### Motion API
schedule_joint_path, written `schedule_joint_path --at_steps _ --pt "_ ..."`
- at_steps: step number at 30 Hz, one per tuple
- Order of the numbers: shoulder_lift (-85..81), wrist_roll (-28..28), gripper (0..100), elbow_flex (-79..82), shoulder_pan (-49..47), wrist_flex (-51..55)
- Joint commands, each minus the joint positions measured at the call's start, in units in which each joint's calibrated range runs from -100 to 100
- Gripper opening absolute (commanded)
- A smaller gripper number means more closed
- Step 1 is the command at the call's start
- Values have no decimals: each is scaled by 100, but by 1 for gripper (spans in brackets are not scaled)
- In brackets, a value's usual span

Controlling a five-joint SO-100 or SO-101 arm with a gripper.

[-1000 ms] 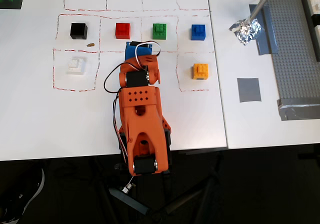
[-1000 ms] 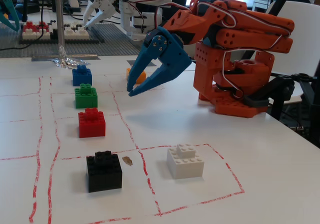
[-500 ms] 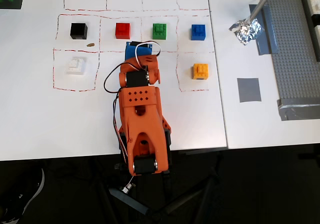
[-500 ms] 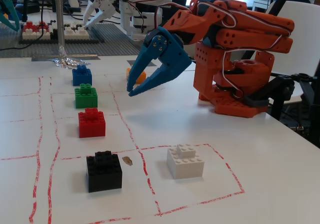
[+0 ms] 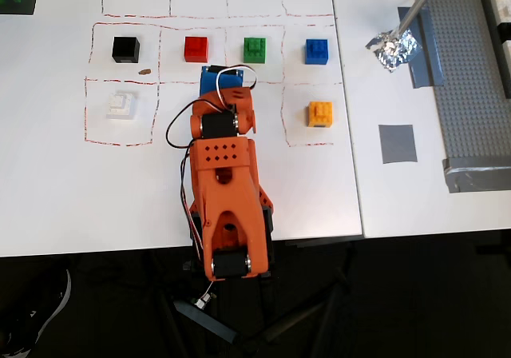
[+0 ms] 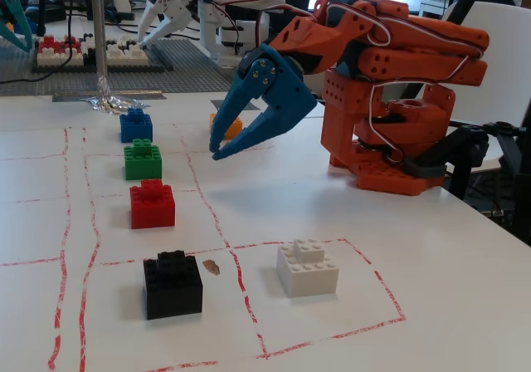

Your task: Grab the block and put it in the grey marker

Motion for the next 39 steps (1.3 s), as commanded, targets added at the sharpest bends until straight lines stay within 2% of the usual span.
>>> schedule_joint_path --at_steps 1,10,23,31,39 --pt "553 88 0 -799 170 -257" --pt "2845 -264 0 -3147 434 -208" --pt "5982 -1411 0 -7046 1325 1253" --pt "7197 -1841 3 -8161 2287 1686" --pt "8085 -2037 7 -8759 2966 1980"
